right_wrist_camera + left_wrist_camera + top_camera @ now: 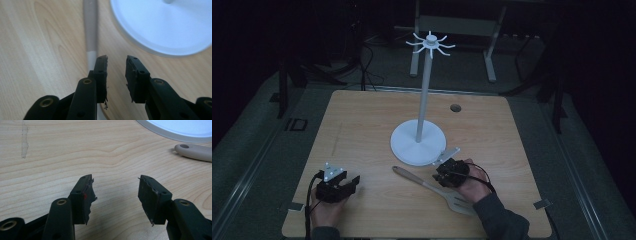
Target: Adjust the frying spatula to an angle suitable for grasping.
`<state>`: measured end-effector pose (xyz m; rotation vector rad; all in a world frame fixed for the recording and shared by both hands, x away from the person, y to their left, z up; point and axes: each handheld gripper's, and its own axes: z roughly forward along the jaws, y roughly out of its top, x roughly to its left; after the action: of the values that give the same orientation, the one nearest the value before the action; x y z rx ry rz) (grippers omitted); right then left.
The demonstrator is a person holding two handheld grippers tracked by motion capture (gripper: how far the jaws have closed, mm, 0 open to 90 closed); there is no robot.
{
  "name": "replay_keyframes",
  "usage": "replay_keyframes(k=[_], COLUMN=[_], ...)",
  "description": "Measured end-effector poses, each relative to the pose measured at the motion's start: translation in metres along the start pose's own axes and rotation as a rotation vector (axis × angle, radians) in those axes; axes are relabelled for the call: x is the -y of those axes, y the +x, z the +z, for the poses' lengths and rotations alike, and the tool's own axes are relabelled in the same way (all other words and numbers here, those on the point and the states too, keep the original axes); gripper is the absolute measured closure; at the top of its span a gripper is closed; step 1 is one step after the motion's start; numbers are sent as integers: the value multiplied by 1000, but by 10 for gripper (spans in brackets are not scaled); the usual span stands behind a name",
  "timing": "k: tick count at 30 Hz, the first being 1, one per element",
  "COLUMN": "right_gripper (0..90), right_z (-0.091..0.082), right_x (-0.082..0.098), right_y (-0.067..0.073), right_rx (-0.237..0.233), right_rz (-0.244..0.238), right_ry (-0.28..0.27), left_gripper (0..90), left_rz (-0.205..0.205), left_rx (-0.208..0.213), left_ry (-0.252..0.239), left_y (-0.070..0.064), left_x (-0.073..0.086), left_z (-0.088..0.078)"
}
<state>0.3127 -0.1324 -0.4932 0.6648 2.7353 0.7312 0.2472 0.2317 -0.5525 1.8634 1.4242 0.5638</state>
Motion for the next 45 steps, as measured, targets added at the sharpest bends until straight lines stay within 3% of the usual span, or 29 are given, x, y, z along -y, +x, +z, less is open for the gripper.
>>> replay_keyframes(k=[9,19,29,32,34,38,41,43,45], right_gripper=[710,712,749,751,752,748,748,748,748], right_z=[27,49,59,57,53,39,36,39,40], right_x=[-7,-15,-22,-20,-18,-11,-8,-3,-3], right_y=[11,16,16,15,12,-6,-17,-33,-35], right_rx=[-52,-103,-113,-89,-76,-41,-5,14,18], right_rz=[-48,-52,-67,-78,-69,19,57,129,137], right_ry=[91,141,168,174,160,111,111,112,114], left_gripper=[456,456,456,455,455,456,456,456,455], left_rz=[-1,-2,-4,-9,-8,-3,-2,-3,-5], left_rx=[0,0,-1,0,-1,-1,0,-1,0], left_ry=[0,2,2,-5,-1,3,2,3,5], left_y=[0,1,1,2,2,1,0,1,1], left_x=[0,0,0,0,0,0,0,0,0], left_z=[0,0,0,0,0,1,1,1,1])
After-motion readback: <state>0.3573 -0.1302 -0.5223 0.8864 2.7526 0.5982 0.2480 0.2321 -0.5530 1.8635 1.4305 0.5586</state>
